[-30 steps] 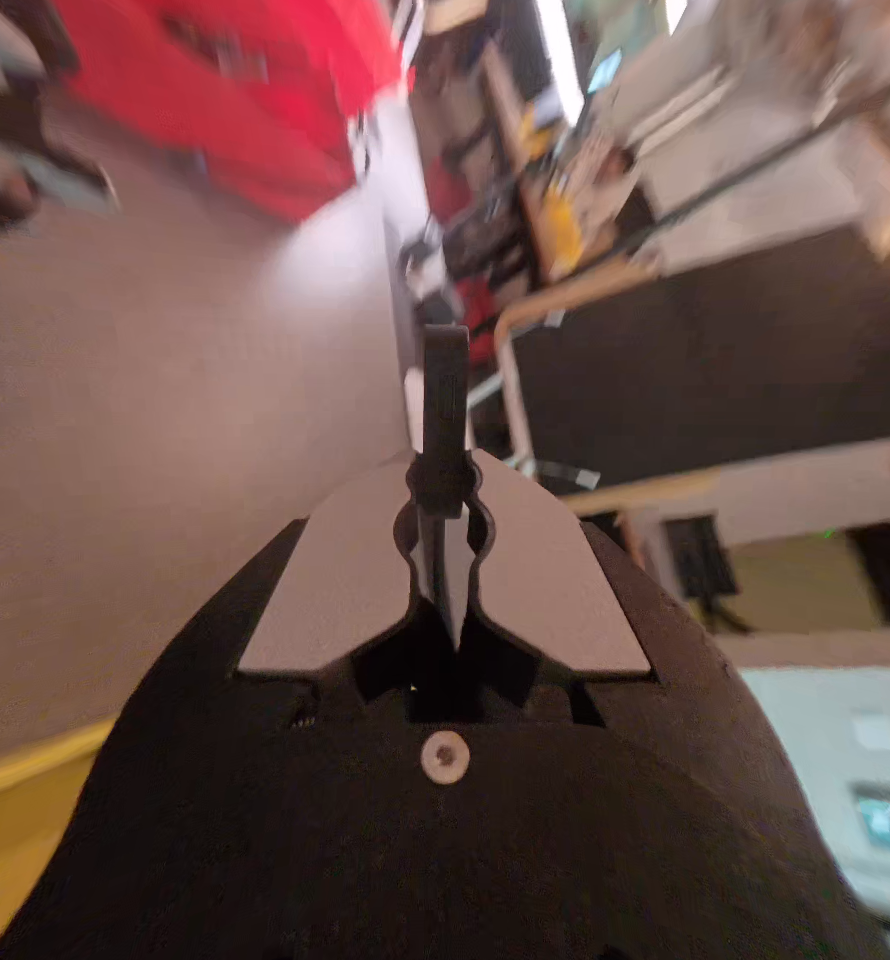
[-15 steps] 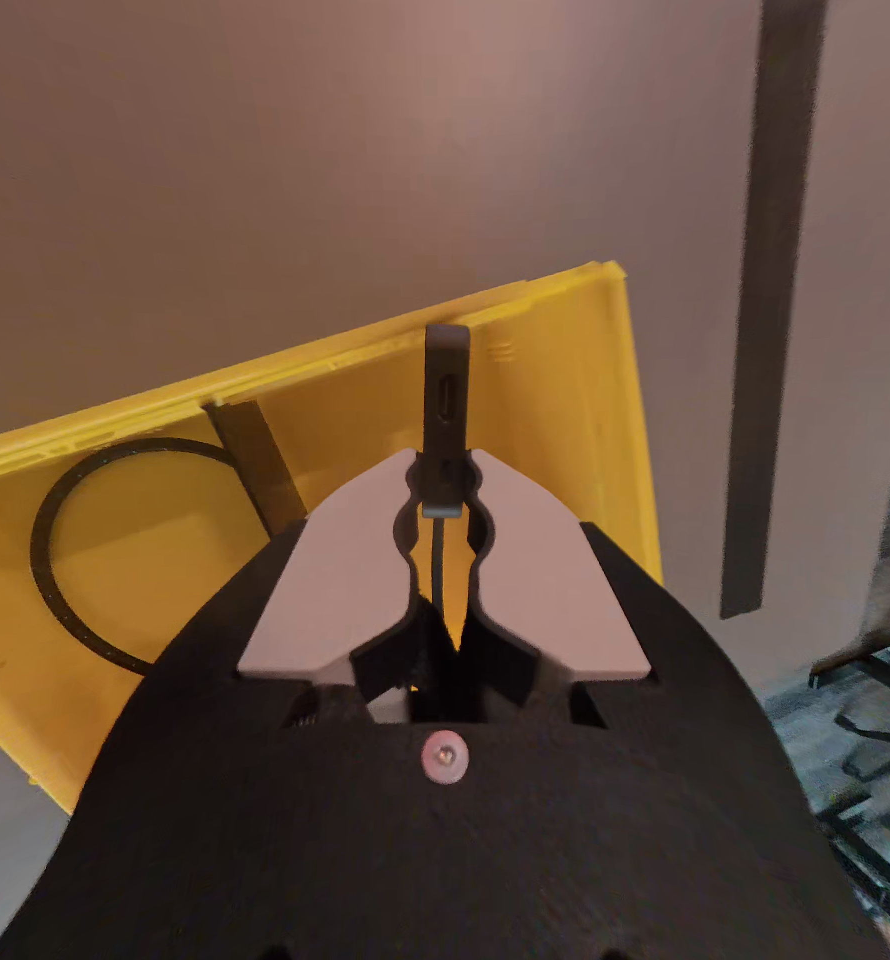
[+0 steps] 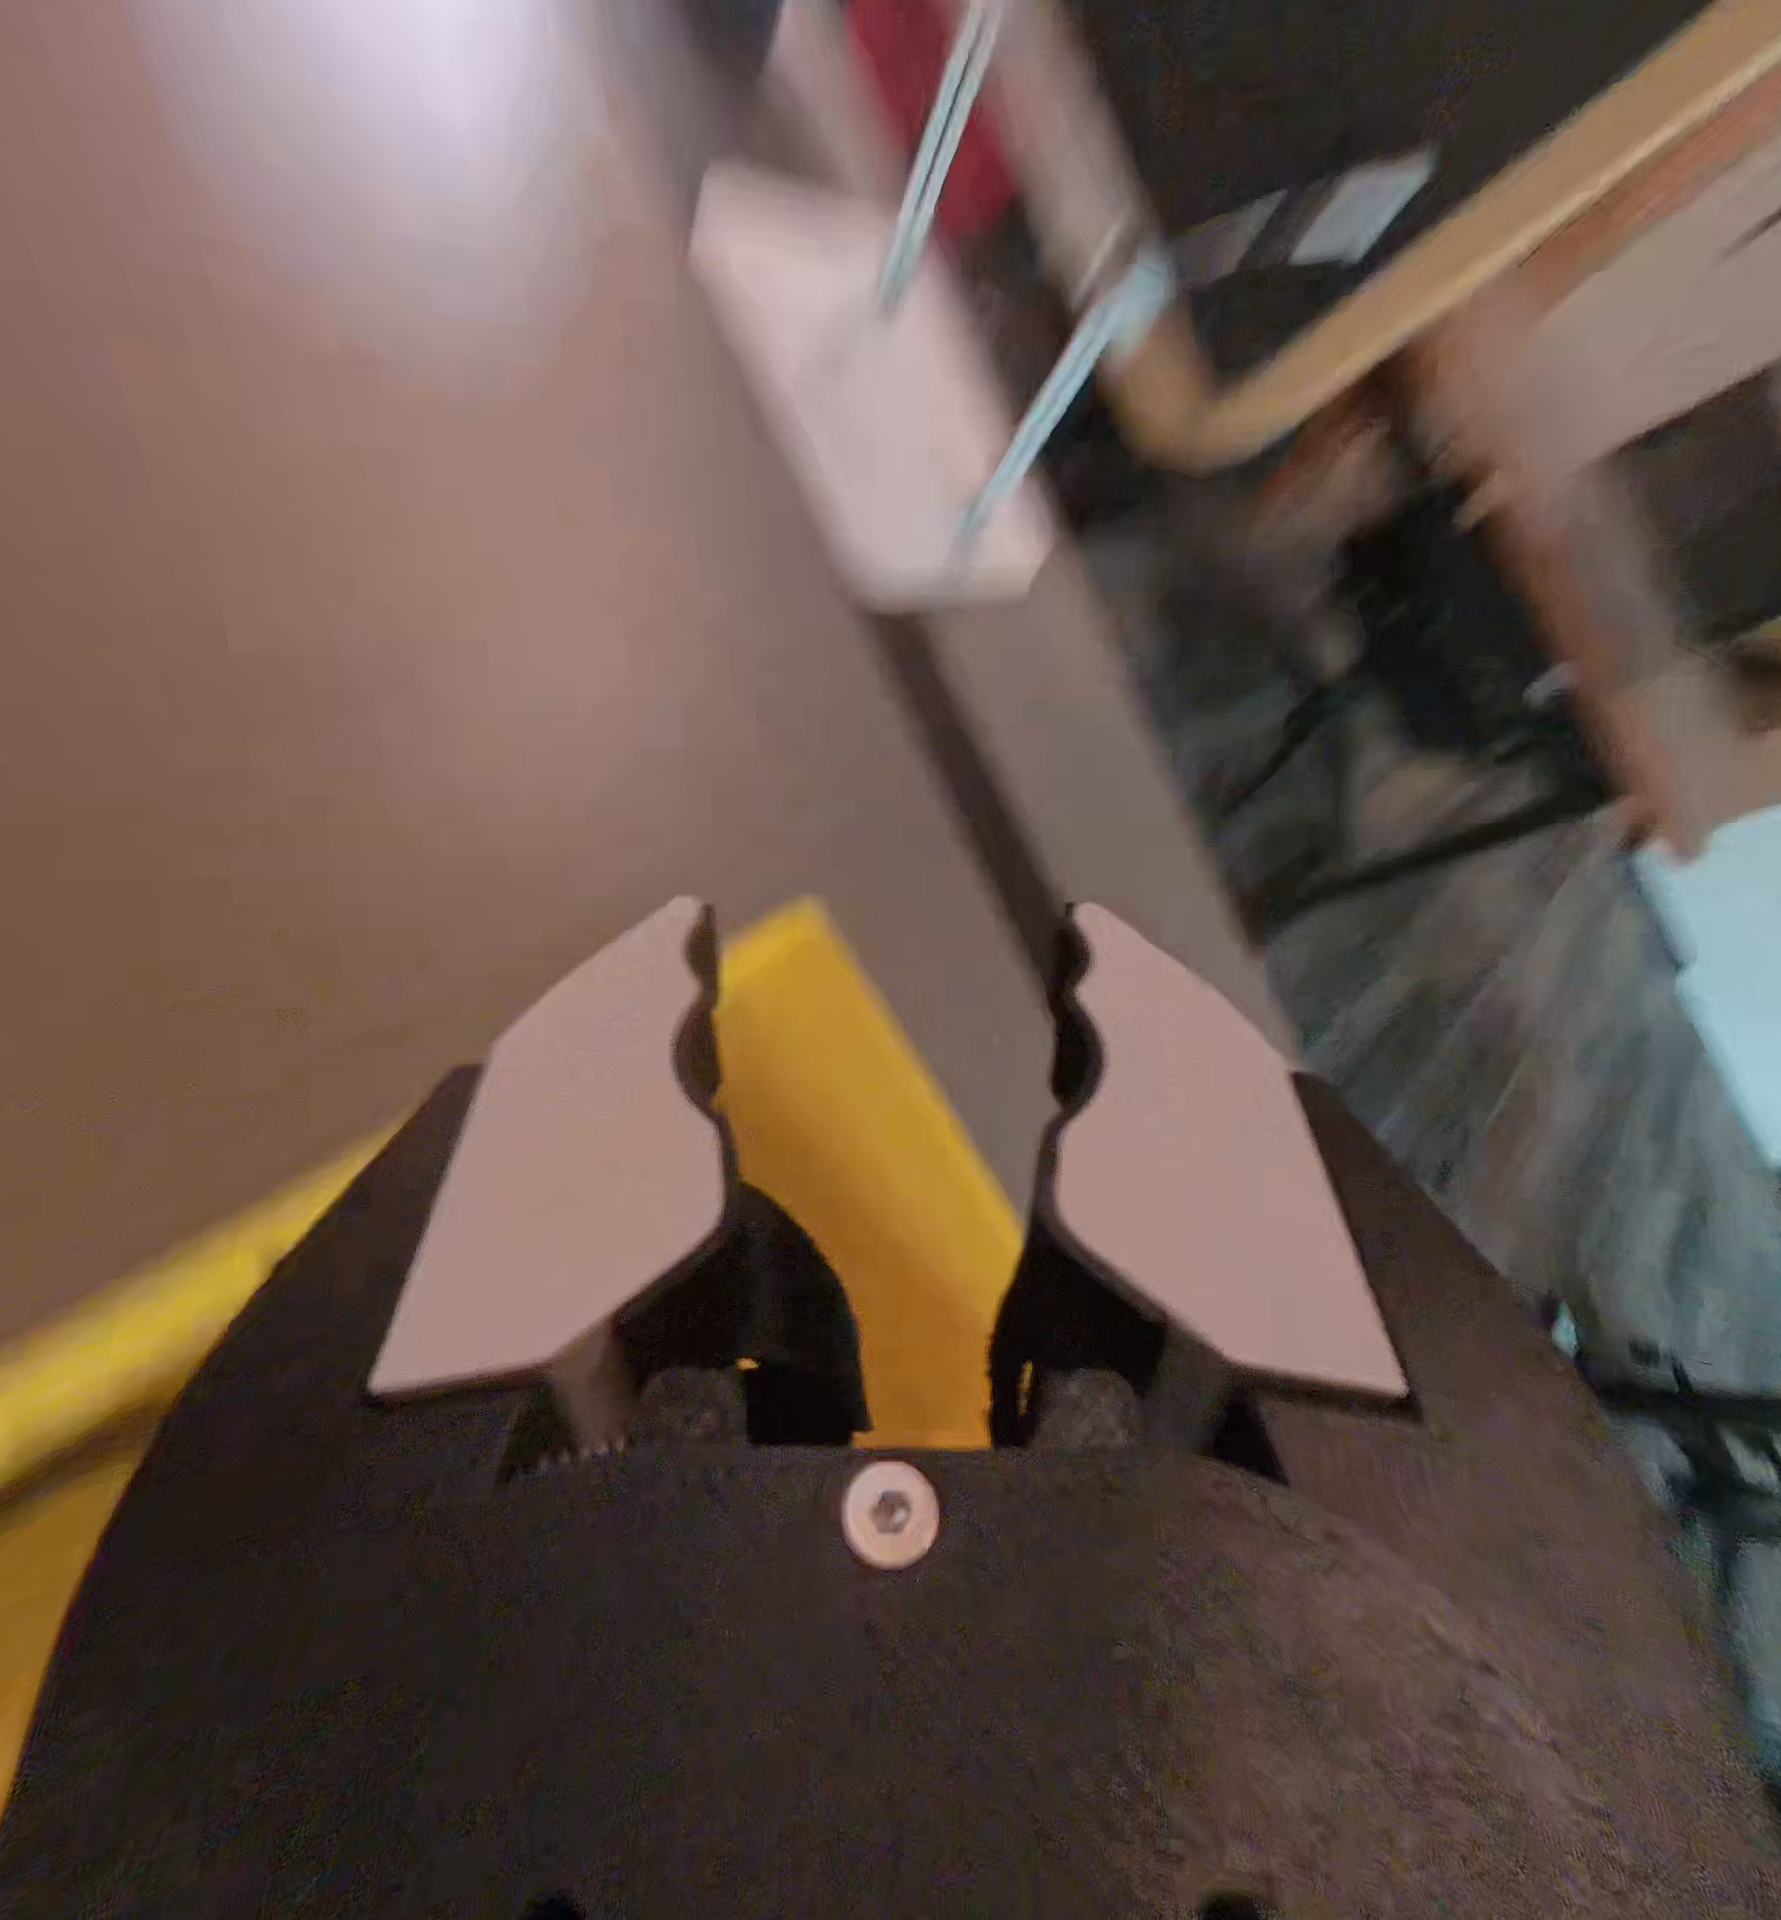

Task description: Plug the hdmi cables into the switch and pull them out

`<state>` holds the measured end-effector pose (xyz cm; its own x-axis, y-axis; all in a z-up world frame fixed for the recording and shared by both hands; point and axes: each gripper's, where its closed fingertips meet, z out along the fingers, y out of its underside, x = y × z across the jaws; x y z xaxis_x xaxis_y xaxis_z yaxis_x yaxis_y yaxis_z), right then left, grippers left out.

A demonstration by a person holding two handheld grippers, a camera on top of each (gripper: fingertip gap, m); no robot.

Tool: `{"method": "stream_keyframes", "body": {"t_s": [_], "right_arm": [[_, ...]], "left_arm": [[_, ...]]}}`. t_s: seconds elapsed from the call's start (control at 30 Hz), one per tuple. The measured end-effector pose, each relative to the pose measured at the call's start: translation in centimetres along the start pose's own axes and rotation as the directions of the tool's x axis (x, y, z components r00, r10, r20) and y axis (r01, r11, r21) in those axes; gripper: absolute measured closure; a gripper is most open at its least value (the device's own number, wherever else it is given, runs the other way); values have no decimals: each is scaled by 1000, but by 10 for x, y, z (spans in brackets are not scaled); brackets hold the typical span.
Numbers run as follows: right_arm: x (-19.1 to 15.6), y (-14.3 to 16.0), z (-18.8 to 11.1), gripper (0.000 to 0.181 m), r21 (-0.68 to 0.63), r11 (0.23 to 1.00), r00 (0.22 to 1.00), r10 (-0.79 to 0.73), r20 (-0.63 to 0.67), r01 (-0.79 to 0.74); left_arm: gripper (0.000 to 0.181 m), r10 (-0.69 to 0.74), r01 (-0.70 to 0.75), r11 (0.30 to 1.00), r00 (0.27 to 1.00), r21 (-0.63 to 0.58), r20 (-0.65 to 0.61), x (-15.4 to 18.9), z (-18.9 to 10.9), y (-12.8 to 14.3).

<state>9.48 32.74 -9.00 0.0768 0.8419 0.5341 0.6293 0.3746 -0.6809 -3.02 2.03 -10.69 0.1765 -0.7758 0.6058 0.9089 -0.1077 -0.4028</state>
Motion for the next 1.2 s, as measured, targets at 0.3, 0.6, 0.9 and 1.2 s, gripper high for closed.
{"method": "stream_keyframes", "body": {"t_s": [0.3,0.6,0.9,1.2], "right_arm": [[-93,-181,-165,81,973,225,935,353,-29,-55],[-201,-159,-53,77,874,478,955,211,-211,88],[-206,-154,-40,69,861,508,968,211,-132,7],[-208,-156,-39,68,858,514,970,203,-136,13]], "left_arm": [[159,60,-61,998,997,-13,-40,9,1,3],[151,290,-306,950,938,-61,-188,46,7,19],[138,860,-800,510,480,-315,173,86,8,-109],[127,727,-423,438,-354,-794,589,29,-184,-289]]}}
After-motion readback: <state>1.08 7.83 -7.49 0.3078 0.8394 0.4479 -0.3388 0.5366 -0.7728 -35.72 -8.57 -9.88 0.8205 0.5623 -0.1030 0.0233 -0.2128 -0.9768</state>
